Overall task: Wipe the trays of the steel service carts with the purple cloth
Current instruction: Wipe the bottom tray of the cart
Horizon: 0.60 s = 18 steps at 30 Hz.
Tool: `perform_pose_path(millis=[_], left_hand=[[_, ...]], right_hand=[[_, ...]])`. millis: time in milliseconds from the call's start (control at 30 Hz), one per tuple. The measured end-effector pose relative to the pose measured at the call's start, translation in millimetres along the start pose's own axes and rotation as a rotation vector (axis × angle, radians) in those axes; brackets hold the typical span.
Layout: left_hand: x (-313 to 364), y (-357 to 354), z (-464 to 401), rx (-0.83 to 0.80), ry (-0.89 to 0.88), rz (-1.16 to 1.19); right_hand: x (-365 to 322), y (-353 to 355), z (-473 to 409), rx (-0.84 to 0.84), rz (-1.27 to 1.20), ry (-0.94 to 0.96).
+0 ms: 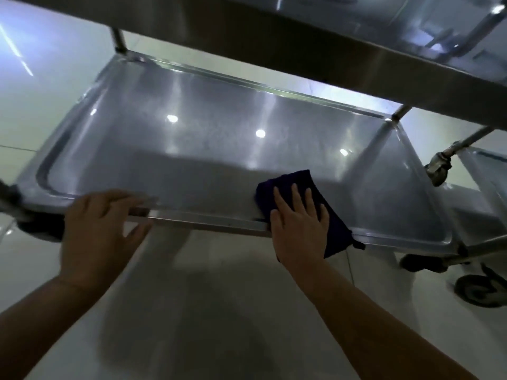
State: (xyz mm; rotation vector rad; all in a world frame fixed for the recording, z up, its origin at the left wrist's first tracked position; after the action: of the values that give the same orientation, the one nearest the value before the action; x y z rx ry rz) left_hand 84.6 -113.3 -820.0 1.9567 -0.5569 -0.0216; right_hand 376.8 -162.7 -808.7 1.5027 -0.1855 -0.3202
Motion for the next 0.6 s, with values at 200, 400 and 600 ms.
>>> perform_pose_path(millis=[200, 400, 600], left_hand=[[-31, 0, 19, 0.109, 0.123, 0.088], [-37, 4, 22, 0.126, 0.133, 0.061], [-43, 3, 22, 0.140, 0.121, 0.079]], right_hand=[[-72, -2, -1, -0.066, -0.005, 0.146], [-163, -5, -24, -0.205, -0.027, 0.454], [-232, -12, -86, -0.229, 0.009, 0.636]])
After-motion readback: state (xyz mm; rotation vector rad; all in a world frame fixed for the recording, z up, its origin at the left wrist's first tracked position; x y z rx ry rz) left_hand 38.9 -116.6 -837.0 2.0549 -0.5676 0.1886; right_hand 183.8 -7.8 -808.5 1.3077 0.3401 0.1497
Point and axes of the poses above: each hand's wrist, its own z-axis away from the middle knuckle, its own y-axis out of the back of the hand, x = y × z, the point moved 2 cm from there along -z, towards the middle knuckle, and after that the axes turned 4 degrees about -z, right-handed, at the moved point
